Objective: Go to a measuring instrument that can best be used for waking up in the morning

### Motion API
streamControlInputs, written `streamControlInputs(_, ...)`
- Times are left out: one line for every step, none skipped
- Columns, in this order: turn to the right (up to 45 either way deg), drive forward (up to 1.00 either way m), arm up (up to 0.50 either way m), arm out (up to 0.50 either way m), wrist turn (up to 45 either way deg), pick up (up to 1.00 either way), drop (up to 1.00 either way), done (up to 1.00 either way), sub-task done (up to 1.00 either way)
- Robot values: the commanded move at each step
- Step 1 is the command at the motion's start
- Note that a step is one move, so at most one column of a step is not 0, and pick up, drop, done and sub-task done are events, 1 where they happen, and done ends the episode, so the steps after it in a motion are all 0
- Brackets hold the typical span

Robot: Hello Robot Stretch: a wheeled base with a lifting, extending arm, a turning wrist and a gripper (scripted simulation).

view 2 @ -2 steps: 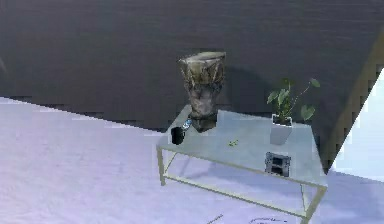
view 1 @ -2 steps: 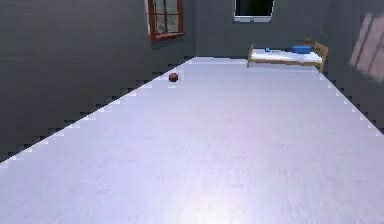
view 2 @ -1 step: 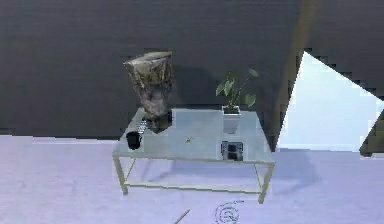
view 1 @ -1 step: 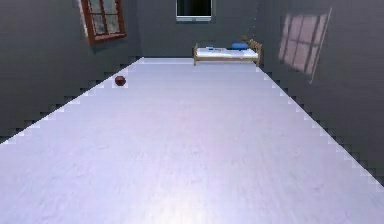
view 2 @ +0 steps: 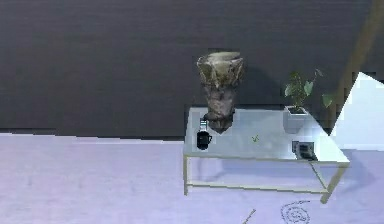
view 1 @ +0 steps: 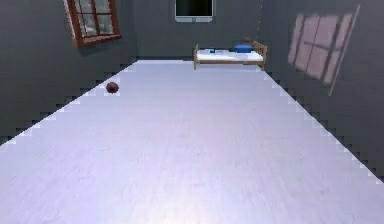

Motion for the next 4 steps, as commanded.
streamControlInputs(6.0, 0.00, 0.00, 0.00, 0.0, 0.00, 0.00, 0.00, 0.00)
streamControlInputs(0.0, 1.00, 0.00, 0.00, 0.0, 0.00, 0.00, 0.00, 0.00)
streamControlInputs(0.0, 1.00, 0.00, 0.00, 0.0, 0.00, 0.00, 0.00, 0.00)
streamControlInputs(0.0, 1.00, 0.00, 0.00, 0.0, 0.00, 0.00, 0.00, 0.00)
